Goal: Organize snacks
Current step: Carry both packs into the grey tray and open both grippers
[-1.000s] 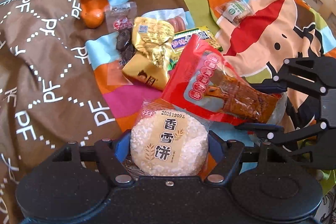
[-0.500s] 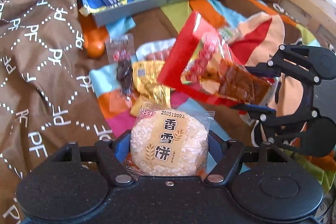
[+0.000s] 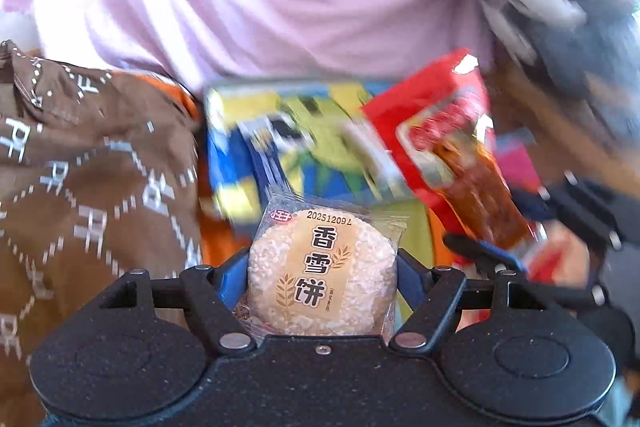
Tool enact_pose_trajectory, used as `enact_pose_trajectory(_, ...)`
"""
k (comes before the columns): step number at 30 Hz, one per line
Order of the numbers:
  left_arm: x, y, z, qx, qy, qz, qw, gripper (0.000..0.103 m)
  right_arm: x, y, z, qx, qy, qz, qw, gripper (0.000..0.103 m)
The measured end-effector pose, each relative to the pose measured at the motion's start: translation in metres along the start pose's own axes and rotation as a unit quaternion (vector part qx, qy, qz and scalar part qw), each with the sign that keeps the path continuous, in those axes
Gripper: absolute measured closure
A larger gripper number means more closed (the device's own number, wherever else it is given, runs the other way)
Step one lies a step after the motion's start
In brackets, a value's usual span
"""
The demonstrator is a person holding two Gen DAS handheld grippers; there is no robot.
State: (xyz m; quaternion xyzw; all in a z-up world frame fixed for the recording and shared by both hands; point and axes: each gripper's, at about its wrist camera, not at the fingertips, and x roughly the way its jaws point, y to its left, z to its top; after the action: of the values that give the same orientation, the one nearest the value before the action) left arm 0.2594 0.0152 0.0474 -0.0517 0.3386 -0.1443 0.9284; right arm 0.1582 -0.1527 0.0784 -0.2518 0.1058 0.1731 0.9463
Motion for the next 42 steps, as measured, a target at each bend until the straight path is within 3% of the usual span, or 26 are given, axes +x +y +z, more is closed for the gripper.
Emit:
enact_pose_trajectory(6, 0.056, 0.016, 0.057, -0.06, -0.062, 0.042, 0.9954, 0.028, 0.062, -0.035, 0.037, 0.053, 0.013, -0.003, 0.999, 0.058)
enact_pose_trajectory(12, 0.074, 0.015, 0.076, -0.069, -0.089, 0.062, 0.9917, 0.028, 0.122, -0.059, 0.051, 0.1, 0.053, -0.015, 0.993, 0.058)
enact_pose_trajectory(19, 0.076, 0.019, 0.071, -0.107, -0.068, 0.049, 0.9907, 0.028, 0.169, -0.09, 0.032, 0.185, 0.106, -0.018, 0.977, 0.058)
enact_pose_trajectory(25, 0.076, 0.021, 0.068, -0.108, -0.062, 0.046, 0.9911, 0.028, 0.187, -0.103, 0.01, 0.212, 0.143, -0.023, 0.966, 0.058)
enact_pose_trajectory(34, 0.08, 0.017, 0.069, -0.102, -0.049, 0.045, 0.9925, 0.028, 0.195, -0.095, 0.003, 0.202, 0.153, -0.014, 0.967, 0.053)
enact_pose_trajectory(42, 0.082, 0.031, 0.072, -0.146, -0.041, 0.052, 0.9871, 0.027, 0.196, -0.088, 0.005, 0.18, 0.156, -0.011, 0.971, 0.041)
